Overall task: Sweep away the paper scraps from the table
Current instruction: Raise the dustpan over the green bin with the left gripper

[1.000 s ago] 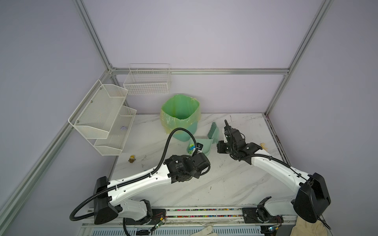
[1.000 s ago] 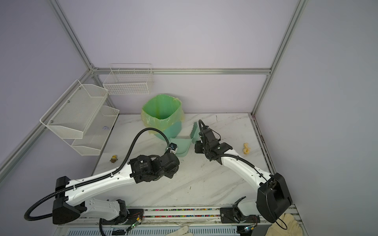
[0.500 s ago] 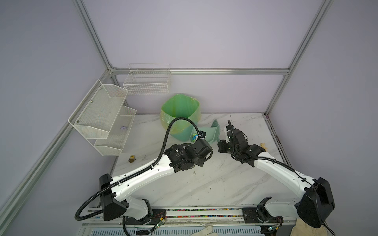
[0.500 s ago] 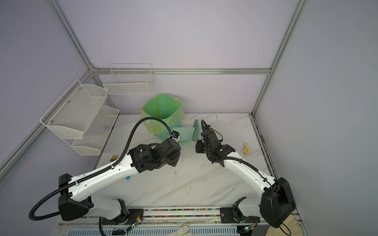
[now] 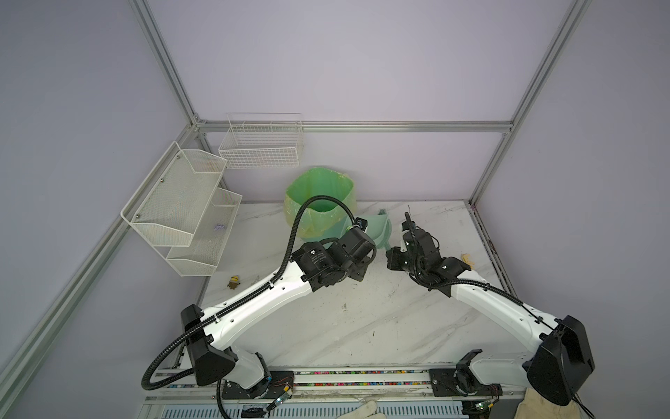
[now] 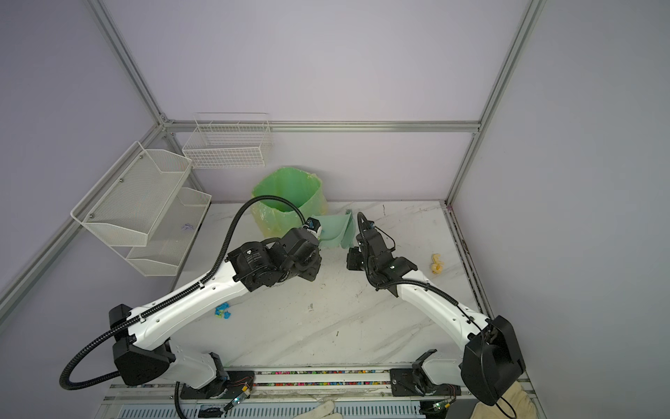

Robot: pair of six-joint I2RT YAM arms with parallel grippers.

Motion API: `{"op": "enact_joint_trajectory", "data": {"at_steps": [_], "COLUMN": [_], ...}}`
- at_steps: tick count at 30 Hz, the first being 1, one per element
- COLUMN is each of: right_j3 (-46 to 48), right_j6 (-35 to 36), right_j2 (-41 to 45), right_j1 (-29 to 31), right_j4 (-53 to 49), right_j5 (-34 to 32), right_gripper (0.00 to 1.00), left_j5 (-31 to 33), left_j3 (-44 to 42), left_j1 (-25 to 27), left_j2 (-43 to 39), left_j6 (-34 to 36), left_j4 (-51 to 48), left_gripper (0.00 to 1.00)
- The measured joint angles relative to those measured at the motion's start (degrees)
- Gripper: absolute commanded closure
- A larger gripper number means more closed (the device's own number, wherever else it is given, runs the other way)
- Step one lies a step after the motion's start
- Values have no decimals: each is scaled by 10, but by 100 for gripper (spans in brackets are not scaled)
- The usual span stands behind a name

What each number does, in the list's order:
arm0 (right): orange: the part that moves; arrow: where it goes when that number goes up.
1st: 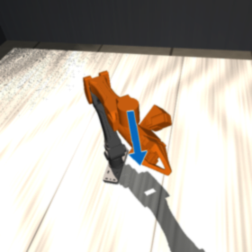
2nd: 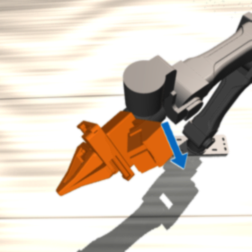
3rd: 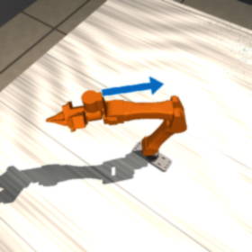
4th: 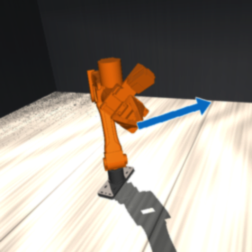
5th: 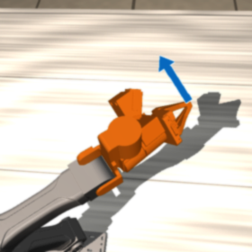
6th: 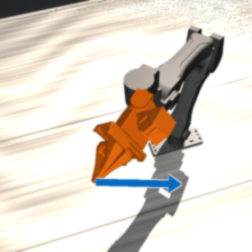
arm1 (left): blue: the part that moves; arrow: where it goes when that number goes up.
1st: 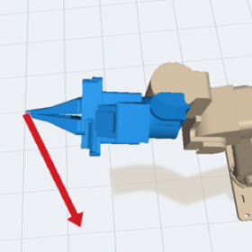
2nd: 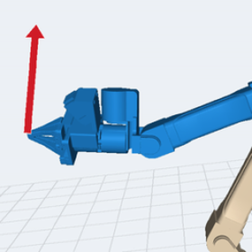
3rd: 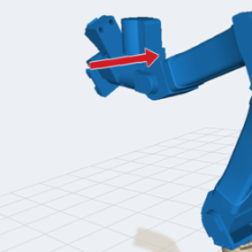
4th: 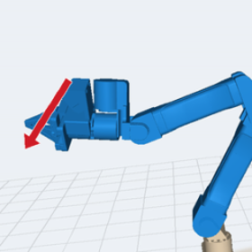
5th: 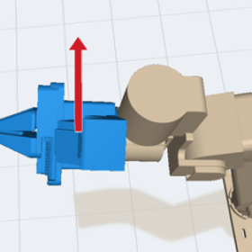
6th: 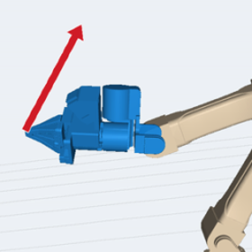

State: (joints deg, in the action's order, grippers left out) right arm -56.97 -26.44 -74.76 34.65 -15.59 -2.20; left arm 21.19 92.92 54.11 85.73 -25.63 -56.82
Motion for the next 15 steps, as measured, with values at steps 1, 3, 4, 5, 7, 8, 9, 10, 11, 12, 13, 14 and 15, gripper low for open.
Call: {"op": "enact_joint_trajectory", "data": {"at_steps": [1, 3, 4, 5, 7, 8, 9, 10, 11, 12, 13, 14, 15], "right_j3": [0, 2, 3, 3, 3, 3, 3, 3, 3, 4, 5, 7, 8], "right_j6": [0, 1, 1, 2, 2, 2, 2, 2, 2, 2, 2, 2, 2], "right_j2": [0, 2, 3, 3, 3, 3, 3, 3, 3, 3, 3, 3, 3], "right_j1": [0, 0, 0, 0, 0, 0, 0, 0, 0, 0, 0, 0, 0], "right_j4": [0, 2, 3, 5, 7, 8, 8, 9, 10, 12, 14, 14, 16], "right_j5": [0, -1, -1, -1, -1, -1, -1, -1, -1, -1, -1, 0, 0], "right_gripper": [100, 100, 100, 100, 100, 100, 100, 100, 100, 100, 100, 100, 100], "left_j5": [-3, -11, -15, -19, -26, -29, -31, -32, -35, -38, -41, -45, -49], "left_j3": [6, 20, 27, 34, 47, 55, 66, 77, 90, 101, 113, 123, 132], "left_j1": [-4, -12, -16, -20, -27, -31, -35, -40, -46, -53, -62, -73, -82], "left_j2": [2, 6, 9, 12, 17, 20, 24, 28, 32, 35, 36, 37, 37], "left_j6": [3, 8, 12, 14, 22, 27, 30, 37, 42, 45, 49, 53, 55], "left_j4": [0, 0, 0, -1, 0, -2, -6, -8, -11, -12, -12, -12, -12], "left_gripper": [100, 100, 100, 100, 100, 100, 100, 100, 100, 100, 100, 100, 100]}}
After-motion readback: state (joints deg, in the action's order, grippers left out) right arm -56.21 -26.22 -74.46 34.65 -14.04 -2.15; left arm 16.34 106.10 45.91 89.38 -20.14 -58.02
